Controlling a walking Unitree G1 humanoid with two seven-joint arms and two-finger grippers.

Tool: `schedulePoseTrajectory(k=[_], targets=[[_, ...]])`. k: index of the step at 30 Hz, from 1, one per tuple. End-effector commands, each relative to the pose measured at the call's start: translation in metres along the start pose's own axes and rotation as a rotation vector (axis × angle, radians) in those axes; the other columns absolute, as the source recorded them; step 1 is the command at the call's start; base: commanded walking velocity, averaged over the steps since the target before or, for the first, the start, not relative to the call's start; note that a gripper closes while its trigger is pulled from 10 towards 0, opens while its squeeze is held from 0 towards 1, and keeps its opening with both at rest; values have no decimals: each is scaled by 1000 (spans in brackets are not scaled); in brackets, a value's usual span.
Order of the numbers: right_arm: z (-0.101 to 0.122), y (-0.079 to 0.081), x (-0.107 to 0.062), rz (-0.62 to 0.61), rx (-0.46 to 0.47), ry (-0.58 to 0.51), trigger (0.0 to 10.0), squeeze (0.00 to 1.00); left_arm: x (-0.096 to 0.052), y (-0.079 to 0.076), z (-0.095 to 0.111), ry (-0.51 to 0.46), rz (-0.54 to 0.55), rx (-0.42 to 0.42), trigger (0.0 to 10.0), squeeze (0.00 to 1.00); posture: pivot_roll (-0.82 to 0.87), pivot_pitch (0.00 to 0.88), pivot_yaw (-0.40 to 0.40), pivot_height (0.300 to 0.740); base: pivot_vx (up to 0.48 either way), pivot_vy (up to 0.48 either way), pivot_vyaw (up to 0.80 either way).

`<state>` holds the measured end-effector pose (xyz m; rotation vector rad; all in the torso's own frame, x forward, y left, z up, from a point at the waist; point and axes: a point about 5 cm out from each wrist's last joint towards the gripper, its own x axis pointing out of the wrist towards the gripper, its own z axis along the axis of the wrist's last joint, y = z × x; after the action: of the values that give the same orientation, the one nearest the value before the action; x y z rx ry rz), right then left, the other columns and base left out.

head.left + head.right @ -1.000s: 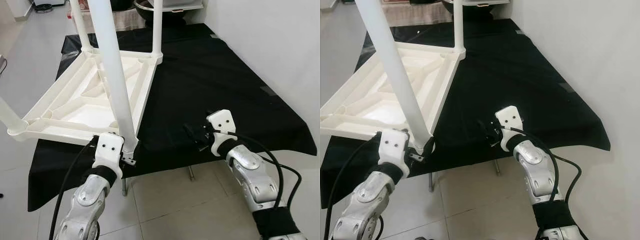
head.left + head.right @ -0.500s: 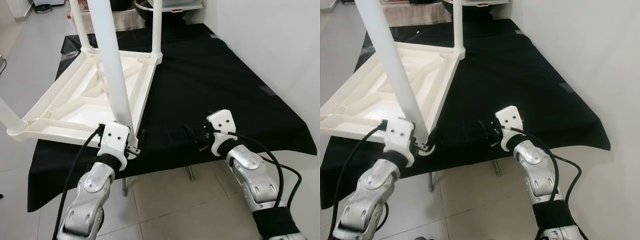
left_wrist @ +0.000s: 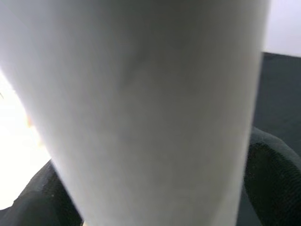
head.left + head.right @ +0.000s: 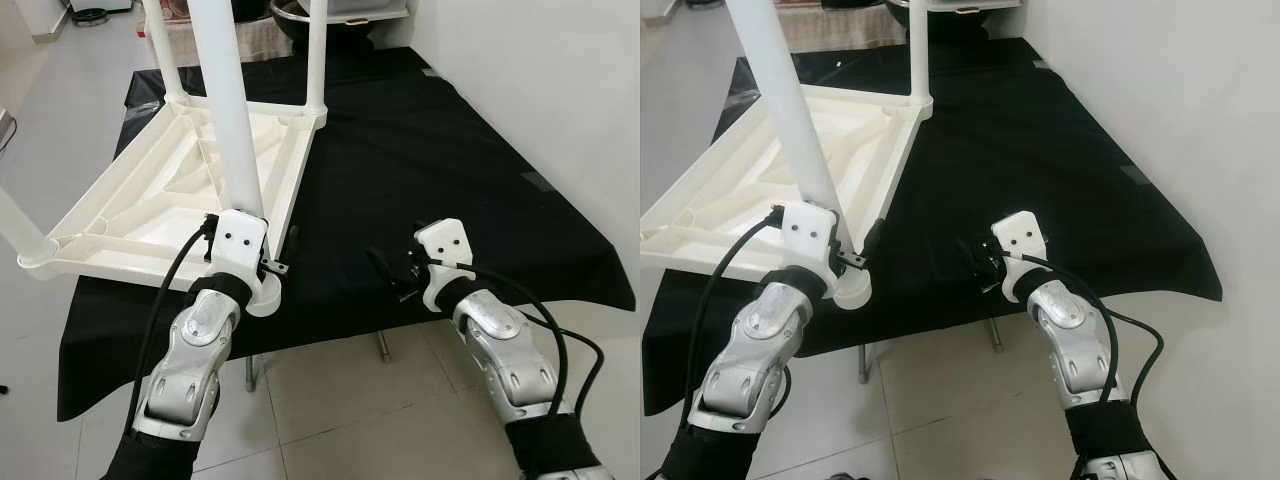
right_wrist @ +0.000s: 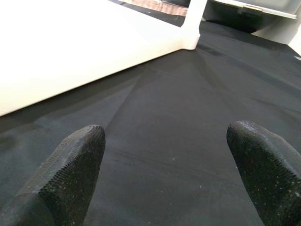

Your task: Building children table

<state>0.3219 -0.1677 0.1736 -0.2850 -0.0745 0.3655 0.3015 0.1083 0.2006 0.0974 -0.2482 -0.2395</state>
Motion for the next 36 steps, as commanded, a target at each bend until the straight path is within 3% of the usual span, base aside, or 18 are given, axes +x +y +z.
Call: schedulePoseTrajectory(k=[1, 15, 30, 36], targets=[[1, -1, -2, -10, 1, -6, 10000, 0, 0, -3, -3, 11, -16, -16, 10000, 0, 43, 158, -32, 740, 0, 0, 0], [1, -2, -1, -14, -2, -4, 10000, 0, -3, -16, -2, 10, -134, -102, 10000, 0, 44, 159, -35, 740, 0, 0, 0], [2, -4, 2, -13, -14, -3, 10000, 0, -5, -20, 0, 9, -196, -114, 10000, 0, 49, 151, -38, 740, 0, 0, 0], [4, -9, 2, -21, -19, -7, 10000, 0, -5, 12, 2, -6, -8, 2, 10000, 0, 53, 149, -39, 740, 0, 0, 0]])
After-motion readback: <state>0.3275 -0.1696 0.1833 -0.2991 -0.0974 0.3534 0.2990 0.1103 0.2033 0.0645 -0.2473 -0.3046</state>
